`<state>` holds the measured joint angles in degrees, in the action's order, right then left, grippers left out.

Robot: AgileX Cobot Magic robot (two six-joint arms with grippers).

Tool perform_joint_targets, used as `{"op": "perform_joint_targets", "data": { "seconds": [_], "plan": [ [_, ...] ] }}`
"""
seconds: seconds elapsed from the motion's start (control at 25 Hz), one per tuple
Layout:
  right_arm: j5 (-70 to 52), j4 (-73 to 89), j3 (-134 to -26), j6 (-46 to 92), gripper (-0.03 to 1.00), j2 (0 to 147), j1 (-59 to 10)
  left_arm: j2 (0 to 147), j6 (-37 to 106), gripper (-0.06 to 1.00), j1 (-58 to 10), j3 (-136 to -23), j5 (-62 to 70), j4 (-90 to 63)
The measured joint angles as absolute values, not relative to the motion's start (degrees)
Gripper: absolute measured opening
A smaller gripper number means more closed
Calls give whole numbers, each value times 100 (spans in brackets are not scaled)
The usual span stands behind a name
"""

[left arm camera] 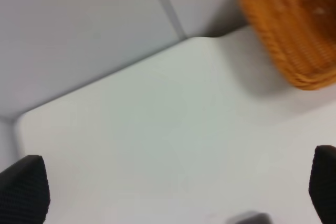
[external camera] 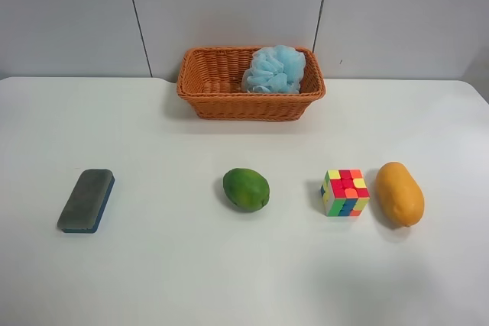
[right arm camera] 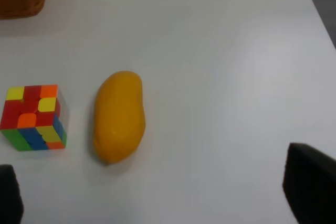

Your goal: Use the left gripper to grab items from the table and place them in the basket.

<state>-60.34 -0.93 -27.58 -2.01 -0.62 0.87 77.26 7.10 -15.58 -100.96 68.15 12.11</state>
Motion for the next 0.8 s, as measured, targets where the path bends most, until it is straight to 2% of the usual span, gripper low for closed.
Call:
{"op": "perform_joint_targets", "data": {
  "seconds": [0.28, 0.52, 0.8],
  "plan": [
    [-6034, -93, -2758, -201, 99, -62, 87, 5501, 692, 99, -601, -9211, 6901, 1388],
    [-6034, -93, -2758, -201, 99, -62, 87, 3456, 533, 99, 285, -7571, 6928, 1113],
    [-6034, -93, -2758, -201, 99, -62, 87, 1807, 0, 99, 554, -5858, 6935, 773]
  ]
}}
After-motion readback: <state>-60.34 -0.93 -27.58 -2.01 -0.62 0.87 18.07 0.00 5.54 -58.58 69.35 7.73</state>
